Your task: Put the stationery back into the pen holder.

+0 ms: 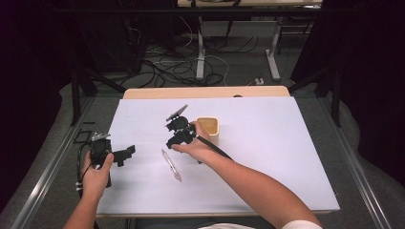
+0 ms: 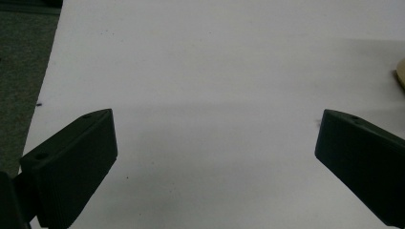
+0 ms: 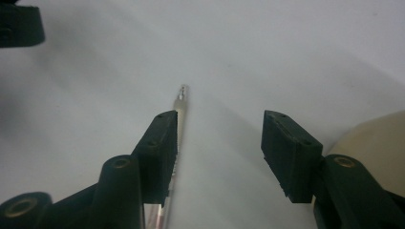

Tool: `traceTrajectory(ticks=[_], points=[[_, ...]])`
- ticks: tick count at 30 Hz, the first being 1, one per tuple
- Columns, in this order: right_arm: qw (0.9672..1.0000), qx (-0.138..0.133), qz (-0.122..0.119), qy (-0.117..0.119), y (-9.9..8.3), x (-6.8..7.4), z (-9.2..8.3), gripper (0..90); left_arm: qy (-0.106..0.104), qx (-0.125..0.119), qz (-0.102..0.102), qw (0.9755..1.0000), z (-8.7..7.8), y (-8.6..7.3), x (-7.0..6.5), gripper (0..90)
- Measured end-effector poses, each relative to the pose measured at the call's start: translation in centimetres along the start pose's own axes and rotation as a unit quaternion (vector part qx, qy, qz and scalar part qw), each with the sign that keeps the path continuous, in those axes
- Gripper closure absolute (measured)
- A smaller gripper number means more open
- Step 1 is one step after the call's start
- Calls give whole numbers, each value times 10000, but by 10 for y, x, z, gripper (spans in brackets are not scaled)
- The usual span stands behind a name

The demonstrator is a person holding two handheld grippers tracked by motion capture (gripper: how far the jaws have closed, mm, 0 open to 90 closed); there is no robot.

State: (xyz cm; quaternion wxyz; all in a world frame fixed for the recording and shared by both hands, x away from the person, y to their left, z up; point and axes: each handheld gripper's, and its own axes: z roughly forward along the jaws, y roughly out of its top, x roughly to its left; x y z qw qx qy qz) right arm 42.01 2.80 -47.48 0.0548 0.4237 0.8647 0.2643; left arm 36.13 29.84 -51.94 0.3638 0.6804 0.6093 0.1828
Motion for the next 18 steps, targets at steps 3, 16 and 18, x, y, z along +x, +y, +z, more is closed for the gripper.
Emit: traceTrajectory(ticks=[3,16,18], points=[[9998,-182,28,78,-1,5,0,496,-12,3,-5,10000,0,0,1,5],[9953,781,426,380,-10,17,32,600,1,-8,11,10000,0,0,0,5],[9961,398,607,496,-13,19,42,616,4,8,9,10000,0,0,1,5]])
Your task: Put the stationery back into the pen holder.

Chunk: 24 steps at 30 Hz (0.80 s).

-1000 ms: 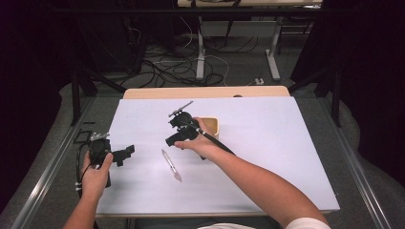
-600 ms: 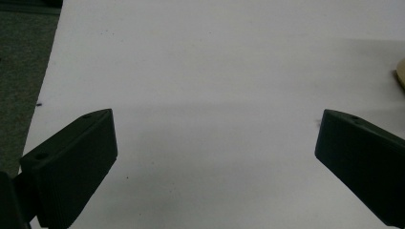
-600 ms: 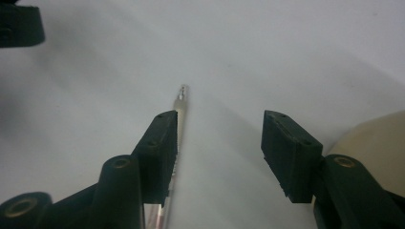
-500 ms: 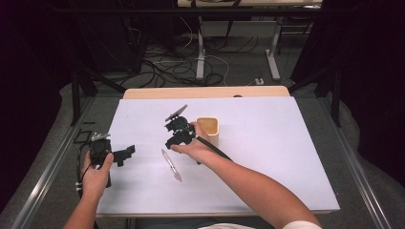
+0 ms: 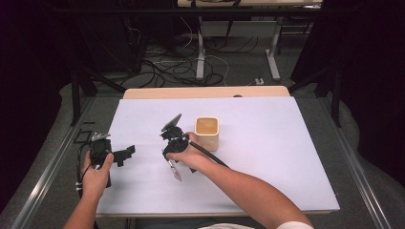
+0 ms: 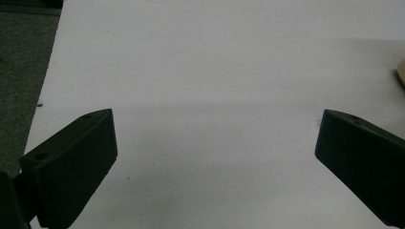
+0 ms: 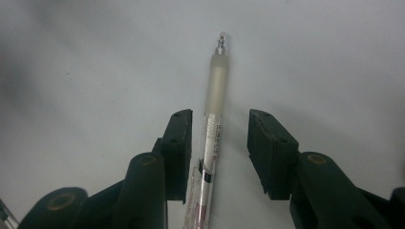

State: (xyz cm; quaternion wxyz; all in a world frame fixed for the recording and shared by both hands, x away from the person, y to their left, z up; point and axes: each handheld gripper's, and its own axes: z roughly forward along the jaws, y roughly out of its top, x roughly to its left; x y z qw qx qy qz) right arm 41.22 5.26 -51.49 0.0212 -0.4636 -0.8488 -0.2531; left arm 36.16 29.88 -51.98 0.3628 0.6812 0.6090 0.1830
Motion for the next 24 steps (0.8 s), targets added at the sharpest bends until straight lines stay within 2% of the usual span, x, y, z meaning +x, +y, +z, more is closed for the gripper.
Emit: traceTrajectory(ticks=[1,2,3,4,8,9,10,11,12,13,14,15,16,17,19,24], points=[[9931,1121,-277,-182,7,-3,-12,624,-2,-16,6,10000,0,0,0,5],[9889,1384,-484,-230,10,-5,-12,637,3,-28,-7,10000,1,0,0,5],[9993,381,53,-41,1,0,3,645,-10,-36,-8,10000,1,0,0,5],[9984,556,-19,-55,2,-2,3,649,-16,-29,10,10000,1,0,0,5],[9988,490,84,23,0,-2,11,671,-12,-5,28,10000,1,0,0,5],[9959,906,-11,-48,3,-4,6,672,-13,-2,30,10000,1,0,0,5],[9909,1340,-65,-113,7,-4,2,676,-15,-3,22,10000,1,0,0,5],[9940,1087,21,-76,4,-3,6,679,-20,-26,12,10000,1,0,0,5],[9983,534,211,31,0,-2,14,686,-6,-32,10,10000,2,0,0,5],[9982,538,254,53,0,-2,15,690,-25,-6,15,10000,1,0,0,5],[9941,1078,88,-56,3,-4,10,694,-33,-3,17,10000,1,0,0,5],[9980,588,215,41,0,-3,17,698,-36,-1,19,10000,1,0,0,5],[9980,574,266,67,-1,-2,18,702,-30,26,32,10000,1,0,0,5],[9970,728,268,58,-1,-2,17,707,-31,18,22,10000,1,0,0,5],[9965,810,214,-15,-1,-3,19,721,-31,24,30,10000,1,0,0,5],[9974,692,217,-6,-1,-2,21,737,-43,-8,25,10000,2,0,1,5]])
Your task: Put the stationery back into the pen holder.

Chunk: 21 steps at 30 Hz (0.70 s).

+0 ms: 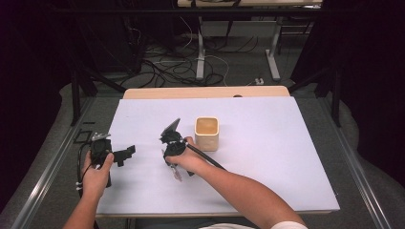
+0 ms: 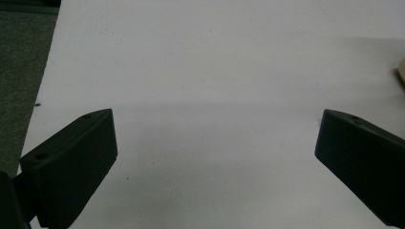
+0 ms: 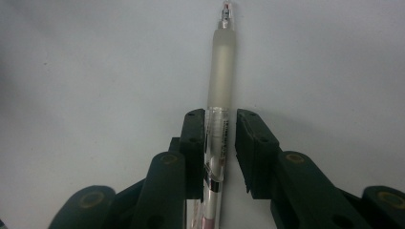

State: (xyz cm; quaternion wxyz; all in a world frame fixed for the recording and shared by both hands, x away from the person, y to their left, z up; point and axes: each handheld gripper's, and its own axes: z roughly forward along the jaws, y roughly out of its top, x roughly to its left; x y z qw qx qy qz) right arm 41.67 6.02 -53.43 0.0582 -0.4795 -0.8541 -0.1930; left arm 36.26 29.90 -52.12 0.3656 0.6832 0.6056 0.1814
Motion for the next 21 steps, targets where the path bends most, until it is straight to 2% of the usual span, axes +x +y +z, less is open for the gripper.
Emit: traceTrajectory(ticks=[3,4,5,6,7,10,12,15,16,21], points=[[9999,99,-75,-62,0,2,-1,758,1,4,11,10000,0,0,0,5],[9997,-225,27,8,-2,3,4,767,7,17,4,10000,0,0,0,5],[9995,-300,108,41,-2,4,5,775,7,14,6,10000,0,0,0,5],[10000,8,-48,-58,0,3,1,777,21,11,5,10000,0,0,0,5],[9997,179,-113,-119,1,4,-1,780,19,9,5,10000,0,0,0,5],[9997,117,-152,-148,0,4,0,792,18,6,4,10000,0,0,0,5],[9999,41,-77,-102,1,5,1,795,17,9,2,10000,0,0,0,5],[9999,107,-67,-97,1,4,0,798,18,8,2,10000,0,0,0,5],[9996,212,-119,-129,2,3,-1,798,11,0,-12,10000,0,0,0,5],[9996,222,-132,-124,2,3,-2,799,18,-1,-12,10000,1,0,0,5]])
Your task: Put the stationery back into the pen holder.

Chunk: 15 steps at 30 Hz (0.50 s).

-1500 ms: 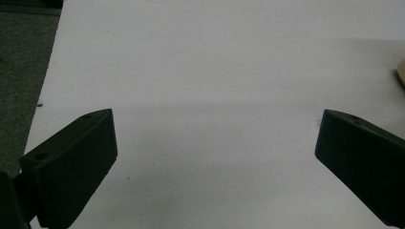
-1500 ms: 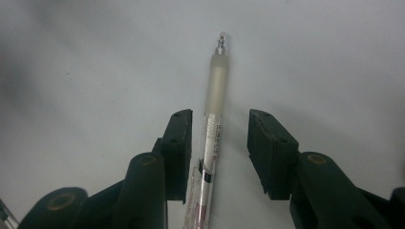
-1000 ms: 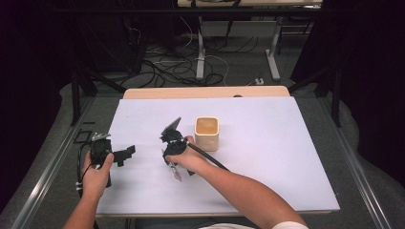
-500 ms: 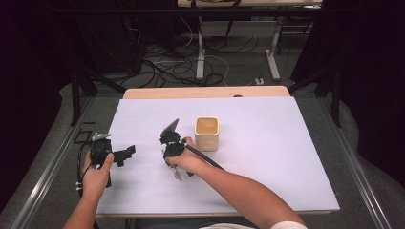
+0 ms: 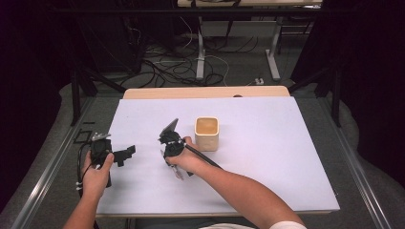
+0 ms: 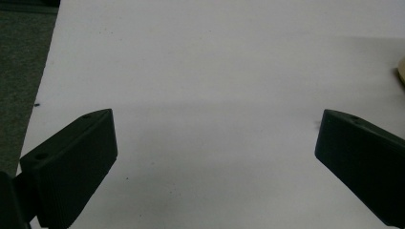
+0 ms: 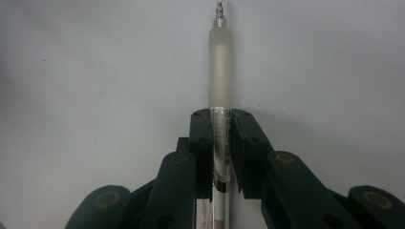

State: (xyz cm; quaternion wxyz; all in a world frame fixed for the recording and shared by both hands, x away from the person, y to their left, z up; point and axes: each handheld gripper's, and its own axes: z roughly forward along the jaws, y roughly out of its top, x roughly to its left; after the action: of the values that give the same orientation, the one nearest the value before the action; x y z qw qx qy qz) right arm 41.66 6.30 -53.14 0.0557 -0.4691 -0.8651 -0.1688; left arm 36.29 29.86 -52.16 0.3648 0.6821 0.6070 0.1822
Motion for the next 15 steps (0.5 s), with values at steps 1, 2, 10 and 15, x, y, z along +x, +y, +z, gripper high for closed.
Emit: traceTrajectory(ticks=[1,2,10,15], points=[[10000,-25,10,12,0,1,0,799,-1,2,0,10000,0,0,0,5],[9999,-89,34,62,0,1,0,799,1,2,4,10000,0,0,0,5],[9983,-565,-40,168,1,2,-13,799,3,-2,8,10000,0,0,0,5],[9953,-920,-167,258,0,3,-31,800,15,35,24,10000,0,0,-1,5]])
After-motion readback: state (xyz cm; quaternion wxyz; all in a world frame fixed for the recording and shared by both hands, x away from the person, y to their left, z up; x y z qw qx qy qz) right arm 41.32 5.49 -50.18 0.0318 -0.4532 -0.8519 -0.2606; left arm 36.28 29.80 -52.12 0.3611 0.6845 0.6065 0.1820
